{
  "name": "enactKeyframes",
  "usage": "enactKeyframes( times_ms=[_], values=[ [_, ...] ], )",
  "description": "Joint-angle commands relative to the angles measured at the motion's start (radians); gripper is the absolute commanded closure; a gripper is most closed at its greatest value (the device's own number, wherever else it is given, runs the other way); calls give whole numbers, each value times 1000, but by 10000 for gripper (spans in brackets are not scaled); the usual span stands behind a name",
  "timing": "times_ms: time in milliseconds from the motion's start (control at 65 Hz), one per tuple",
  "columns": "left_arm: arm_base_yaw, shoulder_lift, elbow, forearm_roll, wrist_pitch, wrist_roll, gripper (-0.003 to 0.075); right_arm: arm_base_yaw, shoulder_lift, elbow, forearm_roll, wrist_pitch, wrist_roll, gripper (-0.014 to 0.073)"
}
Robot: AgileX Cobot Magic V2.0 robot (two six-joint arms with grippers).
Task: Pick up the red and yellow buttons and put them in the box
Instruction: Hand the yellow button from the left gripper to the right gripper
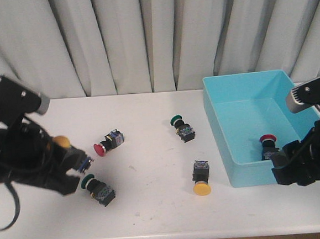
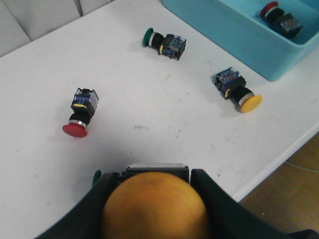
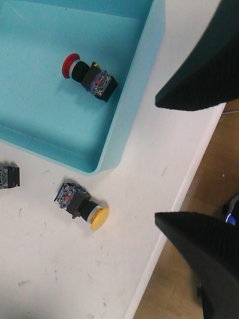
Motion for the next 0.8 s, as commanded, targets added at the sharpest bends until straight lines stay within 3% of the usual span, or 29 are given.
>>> enactKeyframes(
  times_ms=[0, 169, 308, 415, 523, 615, 785],
  values=[
    [-3, -46, 11, -52, -81, 35, 546, -1, -14, -24, -5, -56, -11, 158],
    [-32, -44, 2, -300, 17, 275, 546, -1, -14, -24, -2, -67, -11, 158],
    [-46, -38, 0, -591, 92, 634, 546, -1, -14, -24, 7, -67, -27, 158],
    [-46, -24, 0, -784, 137, 900, 546, -1, -14, -24, 59, -51, -119, 163],
    [-46, 5, 0, -896, 180, 1156, 546, -1, -14, -24, 188, -5, -294, 169],
    [-46, 38, 0, -995, 233, 1342, 546, -1, -4, -24, 336, 45, -546, 159],
    [-46, 97, 0, -1127, 276, 1551, 546, 20, 29, -24, 571, 88, -980, 88]
  ],
)
